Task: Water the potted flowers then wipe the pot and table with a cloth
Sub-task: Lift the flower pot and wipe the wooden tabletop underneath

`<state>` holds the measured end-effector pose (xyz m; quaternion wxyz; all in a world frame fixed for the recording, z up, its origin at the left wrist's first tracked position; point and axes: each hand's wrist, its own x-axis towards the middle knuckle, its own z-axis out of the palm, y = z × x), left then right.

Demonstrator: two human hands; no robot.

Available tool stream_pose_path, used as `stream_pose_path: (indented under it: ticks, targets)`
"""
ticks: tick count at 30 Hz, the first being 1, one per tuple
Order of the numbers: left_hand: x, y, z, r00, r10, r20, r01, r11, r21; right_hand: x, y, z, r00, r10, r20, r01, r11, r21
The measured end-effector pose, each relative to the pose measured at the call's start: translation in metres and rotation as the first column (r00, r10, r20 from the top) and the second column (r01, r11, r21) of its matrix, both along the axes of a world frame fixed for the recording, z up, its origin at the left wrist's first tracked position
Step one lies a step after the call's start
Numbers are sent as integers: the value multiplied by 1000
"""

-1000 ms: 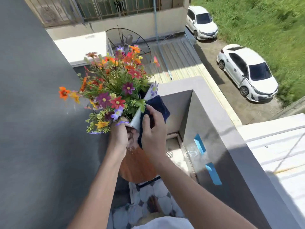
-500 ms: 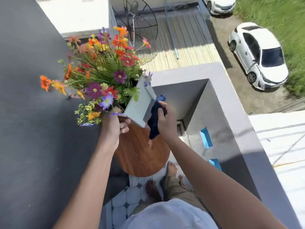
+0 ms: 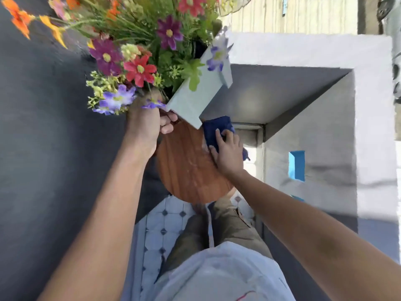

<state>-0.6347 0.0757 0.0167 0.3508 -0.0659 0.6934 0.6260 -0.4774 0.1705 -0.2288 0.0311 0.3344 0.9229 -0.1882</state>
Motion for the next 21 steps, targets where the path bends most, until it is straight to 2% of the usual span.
stream_pose_path:
  ticks: [5, 10, 15, 19, 21]
  targets:
    - [-9, 0, -5, 1000, 15, -24, -15, 1000, -25, -39, -28, -11, 1000, -16, 0, 16, 1000, 13]
    - [-12, -3, -9, 997, -5, -77, 0, 998, -69, -48, -107, -14, 957, 266, -116, -272, 962, -37]
    - [-6, -11, -9, 994, -18, -106, 9, 996, -86, 10, -157, -31, 833, 515, -202, -526, 850, -1]
    - [0, -19, -10, 995, -30, -91, 21, 996, -92, 47, -116, -35, 833, 503, -230, -505, 861, 51]
    - [2, -23, -11, 995, -27, -94, 20, 996, -83, 45, -75, -34, 909, 355, -217, -347, 935, 75]
